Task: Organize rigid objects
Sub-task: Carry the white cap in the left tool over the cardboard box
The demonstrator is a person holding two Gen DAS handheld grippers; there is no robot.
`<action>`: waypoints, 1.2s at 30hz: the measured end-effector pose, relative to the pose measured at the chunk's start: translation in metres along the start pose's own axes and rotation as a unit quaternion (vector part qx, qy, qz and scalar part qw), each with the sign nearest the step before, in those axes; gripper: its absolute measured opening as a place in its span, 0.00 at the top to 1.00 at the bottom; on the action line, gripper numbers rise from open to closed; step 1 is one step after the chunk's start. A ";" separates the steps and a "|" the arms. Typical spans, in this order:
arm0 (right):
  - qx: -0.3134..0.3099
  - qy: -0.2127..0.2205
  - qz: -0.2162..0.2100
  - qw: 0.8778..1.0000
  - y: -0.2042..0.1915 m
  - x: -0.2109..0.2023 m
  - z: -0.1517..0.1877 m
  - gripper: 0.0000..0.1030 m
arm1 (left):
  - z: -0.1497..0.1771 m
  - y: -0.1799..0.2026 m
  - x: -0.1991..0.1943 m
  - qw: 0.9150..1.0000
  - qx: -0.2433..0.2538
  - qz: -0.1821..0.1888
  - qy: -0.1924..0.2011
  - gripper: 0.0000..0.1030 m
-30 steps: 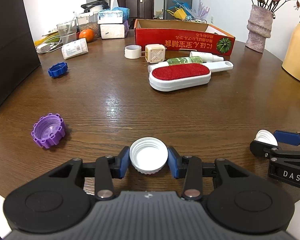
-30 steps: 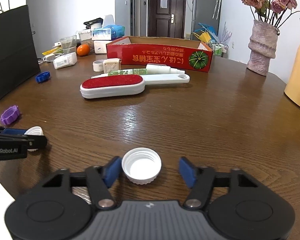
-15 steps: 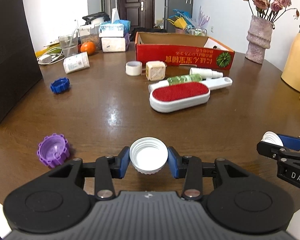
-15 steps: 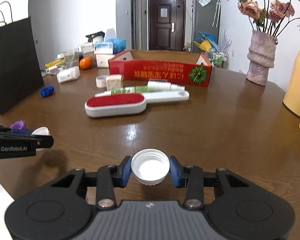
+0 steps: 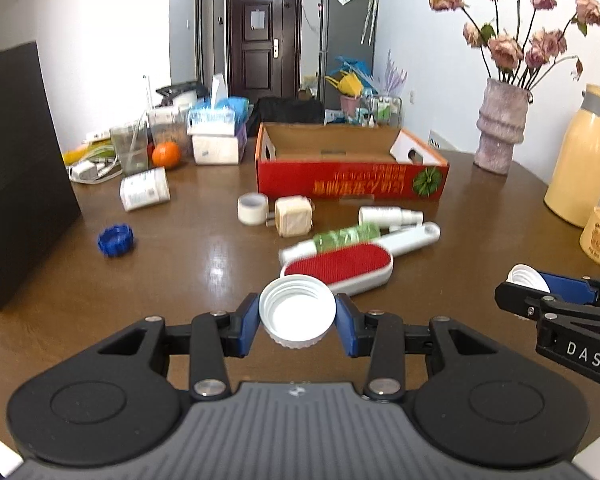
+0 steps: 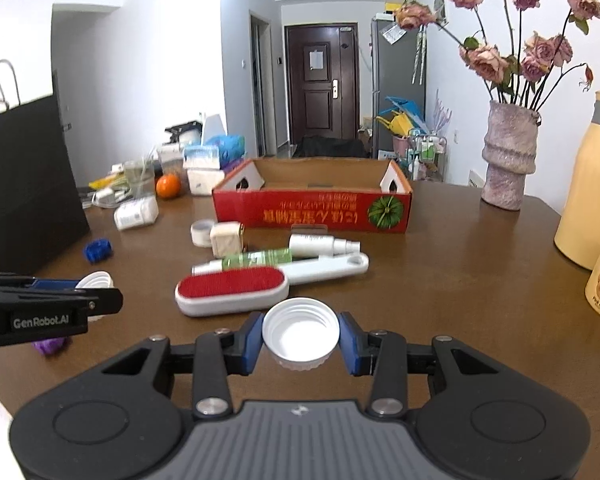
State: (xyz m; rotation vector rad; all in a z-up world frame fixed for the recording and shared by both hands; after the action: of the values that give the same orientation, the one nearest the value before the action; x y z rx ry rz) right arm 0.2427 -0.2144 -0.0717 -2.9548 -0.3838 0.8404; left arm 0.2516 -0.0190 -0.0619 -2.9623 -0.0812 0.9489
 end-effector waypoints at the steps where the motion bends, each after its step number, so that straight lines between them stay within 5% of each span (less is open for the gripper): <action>1: 0.003 0.004 0.000 1.000 0.001 -0.001 -0.004 0.62 | -0.006 0.000 -0.001 1.000 -0.002 0.000 0.003 0.60; 22: 0.014 0.065 0.002 0.998 0.011 0.003 -0.112 0.62 | -0.115 0.007 -0.010 0.998 -0.004 -0.013 0.066 0.60; 36: 0.013 0.075 0.011 0.997 0.026 0.045 -0.178 0.62 | -0.185 0.016 0.028 0.997 -0.009 -0.036 0.069 0.60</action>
State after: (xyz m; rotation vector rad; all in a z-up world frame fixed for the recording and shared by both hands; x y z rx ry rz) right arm 0.3783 -0.2242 0.0538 -2.9774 -0.3288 0.6160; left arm 0.3826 -0.0359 0.0721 -3.0087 -0.1926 0.7386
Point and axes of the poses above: each gripper's, at about its wrist camera, not at the fingertips, and x roughly the way its jaws point, y to its right, z to its underside, the point moved 2 cm from there along x, roughly the way its jaws point, and after that the axes turned 5 degrees about -z, right-handed, at the moved point
